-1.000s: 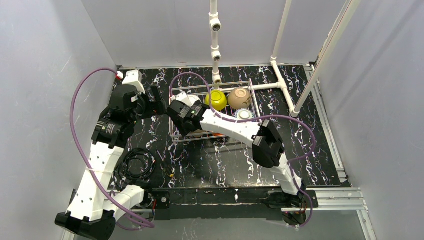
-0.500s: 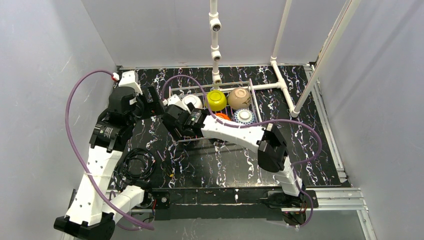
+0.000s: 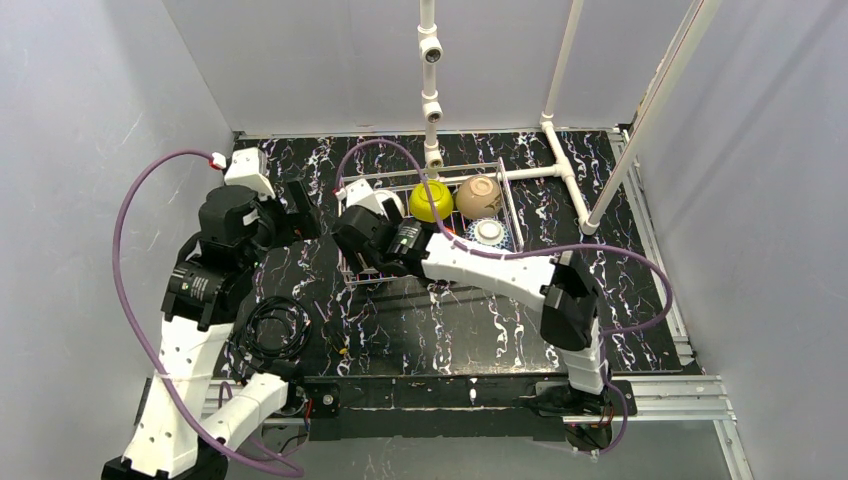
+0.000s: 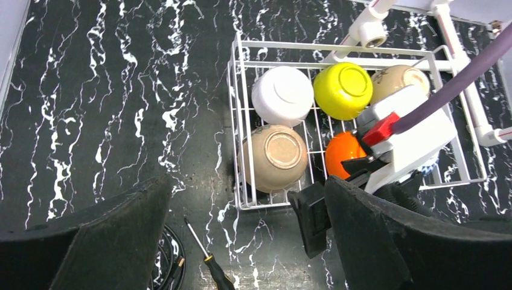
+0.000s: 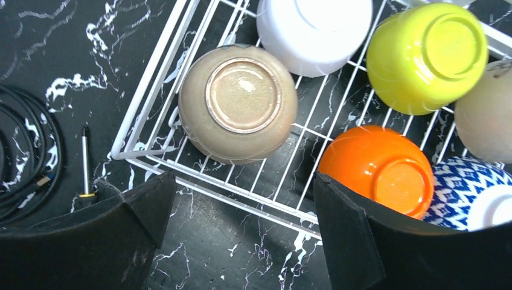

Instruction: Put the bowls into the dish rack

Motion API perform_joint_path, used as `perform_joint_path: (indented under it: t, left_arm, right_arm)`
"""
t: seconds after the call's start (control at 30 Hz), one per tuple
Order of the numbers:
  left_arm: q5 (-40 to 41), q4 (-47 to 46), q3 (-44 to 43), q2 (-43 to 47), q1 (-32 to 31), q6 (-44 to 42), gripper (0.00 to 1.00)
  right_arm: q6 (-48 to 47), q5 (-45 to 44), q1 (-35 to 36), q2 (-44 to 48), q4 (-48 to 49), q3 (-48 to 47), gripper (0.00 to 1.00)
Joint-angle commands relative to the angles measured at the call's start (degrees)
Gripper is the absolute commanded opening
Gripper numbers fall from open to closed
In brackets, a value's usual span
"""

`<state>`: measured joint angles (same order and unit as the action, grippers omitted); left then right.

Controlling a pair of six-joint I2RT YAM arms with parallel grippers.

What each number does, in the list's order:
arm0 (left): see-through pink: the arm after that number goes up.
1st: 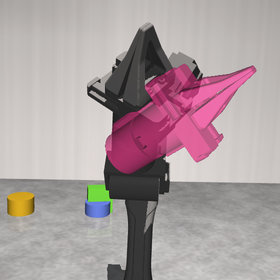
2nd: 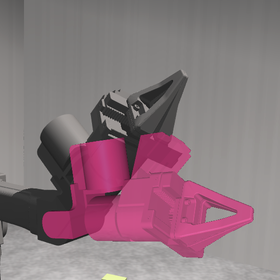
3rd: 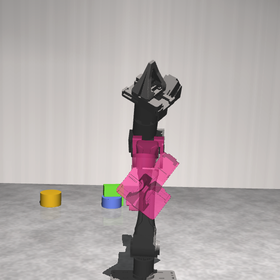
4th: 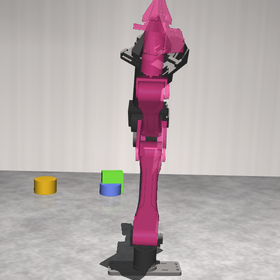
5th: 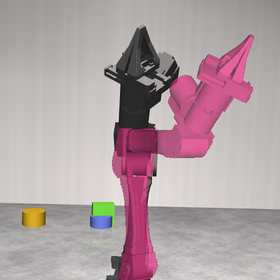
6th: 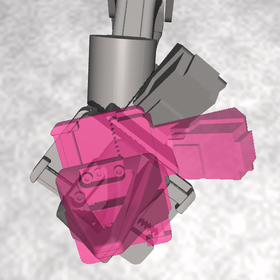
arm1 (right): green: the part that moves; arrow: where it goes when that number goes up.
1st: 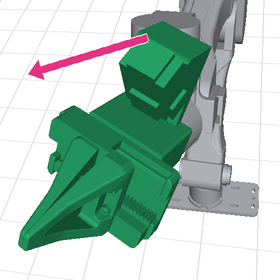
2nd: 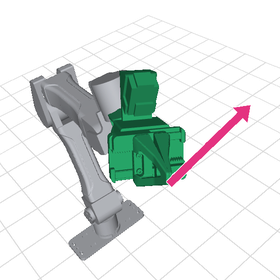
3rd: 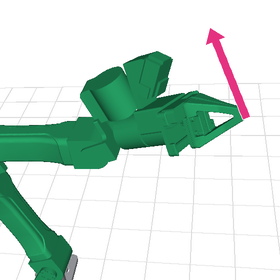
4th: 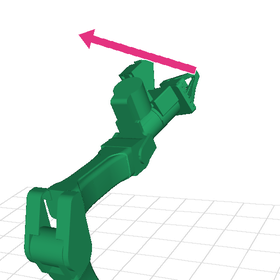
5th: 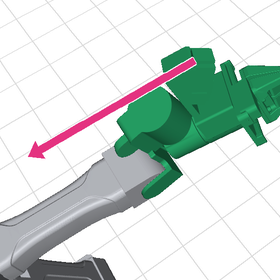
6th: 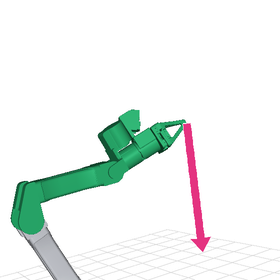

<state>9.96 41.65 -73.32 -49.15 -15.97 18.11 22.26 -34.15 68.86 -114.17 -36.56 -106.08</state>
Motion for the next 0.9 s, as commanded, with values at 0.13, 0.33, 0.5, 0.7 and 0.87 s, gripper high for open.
perform_joint_path:
  t: [0.13,0.33,0.5,0.7,0.87]
  left_arm:
    - [-4.11,3.43,-5.95,4.34,-0.26,-1.97,0.98]
    - [-0.05,8.19,-7.11,8.1,-0.29,1.55,0.98]
    - [5.29,13.51,-6.13,12.68,-0.27,3.15,0.98]
    - [8.08,13.63,-4.75,20.1,-0.25,1.24,0.98]
    - [12.36,14.4,-8.33,21.15,-0.25,-3.08,0.98]
  right_arm:
    - [3.73,-9.47,-1.93,10.76,1.92,7.45,0.9]
    - [3.93,-16.7,-3.02,22.57,-1.43,15.31,0.93]
    - [2.59,-27.31,-3.04,37.61,-8.01,22.05,0.99]
    - [1.51,-36.0,-3.03,53.43,-15.17,23.02,0.99]
    - [-4.3,-36.26,-3.07,64.58,-11.23,22.9,0.99]
